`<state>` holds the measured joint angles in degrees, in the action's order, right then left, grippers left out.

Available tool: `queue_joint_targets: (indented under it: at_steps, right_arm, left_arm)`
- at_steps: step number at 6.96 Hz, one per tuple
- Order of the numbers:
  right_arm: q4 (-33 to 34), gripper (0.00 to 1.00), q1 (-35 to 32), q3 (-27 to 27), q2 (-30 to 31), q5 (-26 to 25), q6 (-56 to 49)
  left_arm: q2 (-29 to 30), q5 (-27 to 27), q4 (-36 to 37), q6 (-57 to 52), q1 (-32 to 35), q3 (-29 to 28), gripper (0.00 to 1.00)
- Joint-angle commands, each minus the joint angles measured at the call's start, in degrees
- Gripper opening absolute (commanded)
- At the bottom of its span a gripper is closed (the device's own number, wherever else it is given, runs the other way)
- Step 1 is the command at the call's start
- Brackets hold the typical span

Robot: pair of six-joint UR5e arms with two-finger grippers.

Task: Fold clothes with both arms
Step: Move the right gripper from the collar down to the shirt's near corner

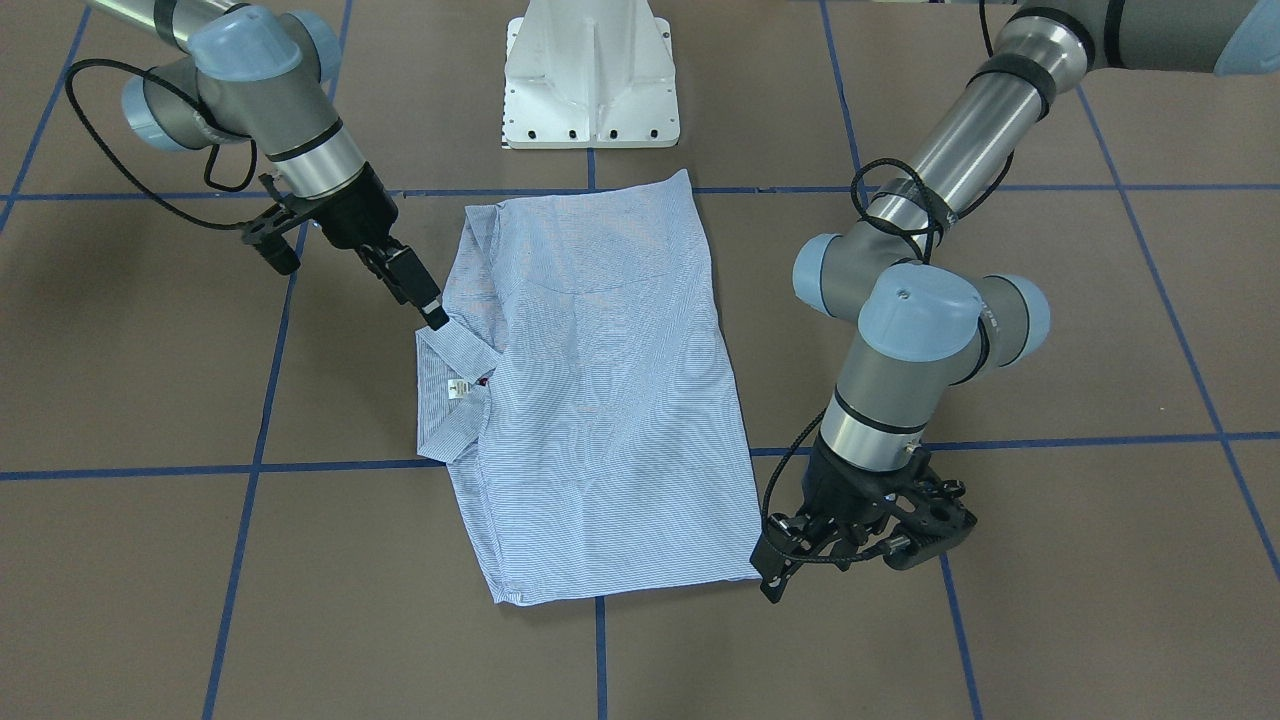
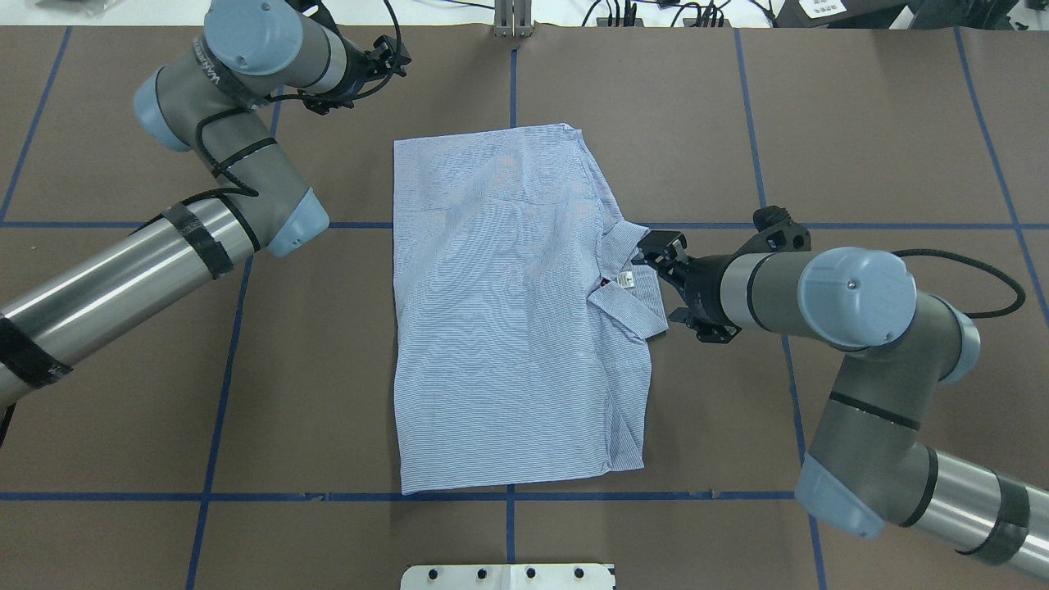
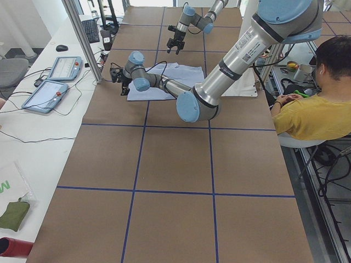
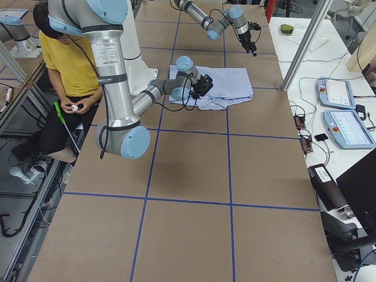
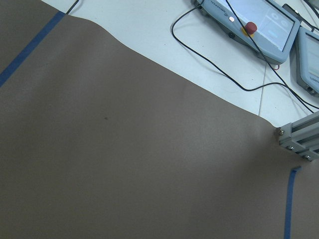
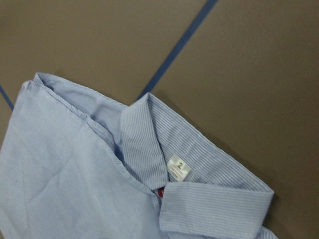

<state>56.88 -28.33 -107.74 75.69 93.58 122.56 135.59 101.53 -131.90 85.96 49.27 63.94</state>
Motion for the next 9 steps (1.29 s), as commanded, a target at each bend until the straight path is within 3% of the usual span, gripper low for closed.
queue_joint_targets:
  at_steps: [1, 3, 9]
  right_arm:
    - [7.76, 1.00, 7.48, -2.29, -3.15, -6.10, 3.19]
    - [13.94, 1.00, 14.15, -2.03, -5.99, -11.36, 3.30]
    - [16.31, 0.92, 19.02, -1.59, -4.58, -12.81, 3.30]
  left_arm:
    - [-5.39, 4.97, 0.06, 0.26, 0.13, 7.04, 0.99]
    - [-5.95, 5.00, 0.15, 0.26, 0.13, 7.96, 0.99]
    - [-5.95, 5.00, 0.06, 0.87, 0.13, 8.05, 0.99]
